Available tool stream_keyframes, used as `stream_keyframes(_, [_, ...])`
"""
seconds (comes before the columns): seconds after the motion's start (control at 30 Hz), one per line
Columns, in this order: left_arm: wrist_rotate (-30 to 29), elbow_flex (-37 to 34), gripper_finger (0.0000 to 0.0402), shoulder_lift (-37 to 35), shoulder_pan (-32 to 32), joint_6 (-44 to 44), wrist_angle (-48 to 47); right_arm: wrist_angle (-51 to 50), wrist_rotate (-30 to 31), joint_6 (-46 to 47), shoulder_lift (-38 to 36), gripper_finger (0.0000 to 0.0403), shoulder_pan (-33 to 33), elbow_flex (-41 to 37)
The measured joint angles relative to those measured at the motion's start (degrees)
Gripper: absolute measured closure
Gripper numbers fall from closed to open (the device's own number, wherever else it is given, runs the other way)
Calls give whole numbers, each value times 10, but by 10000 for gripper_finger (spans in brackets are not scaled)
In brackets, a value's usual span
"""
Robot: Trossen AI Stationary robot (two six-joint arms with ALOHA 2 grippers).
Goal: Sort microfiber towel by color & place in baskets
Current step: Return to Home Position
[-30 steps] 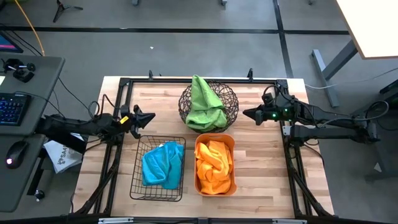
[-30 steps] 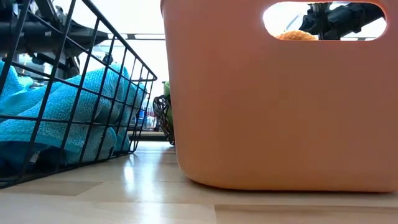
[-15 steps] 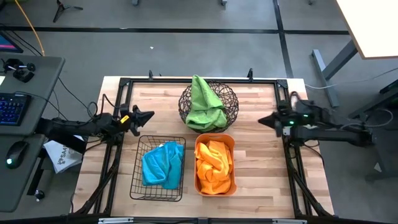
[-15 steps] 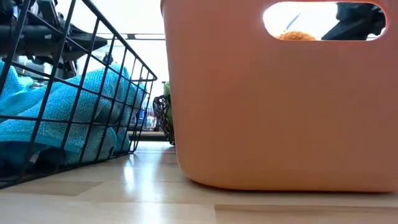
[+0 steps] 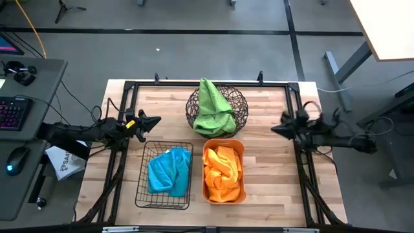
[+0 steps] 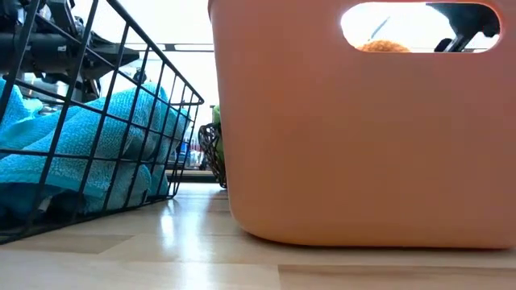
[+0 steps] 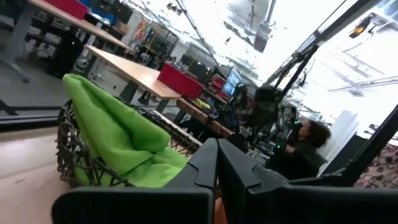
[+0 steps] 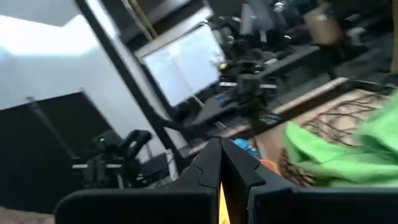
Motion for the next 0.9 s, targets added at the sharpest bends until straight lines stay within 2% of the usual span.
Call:
stream_keyframes(0.13, [0,0,401,4,0,0,-4,182,-1,10,-2,402,10,-89])
stream_keyframes(0.23, [0,0,401,4,0,0,-6,228,-1,28,-7,403,17,-127])
stream_keyframes(0.47, [0,0,401,4,0,0,-13,223,7,4,-11,403,50,-158])
stream_keyframes(0.7, [0,0,402,4,0,0,-13,144,100,-79,-11,403,73,-158])
stream_keyframes(0.83, [0,0,402,4,0,0,-13,72,138,-71,-11,403,73,-158])
stream_keyframes(0.9, [0,0,402,4,0,0,-14,70,141,-69,-1,403,73,-157])
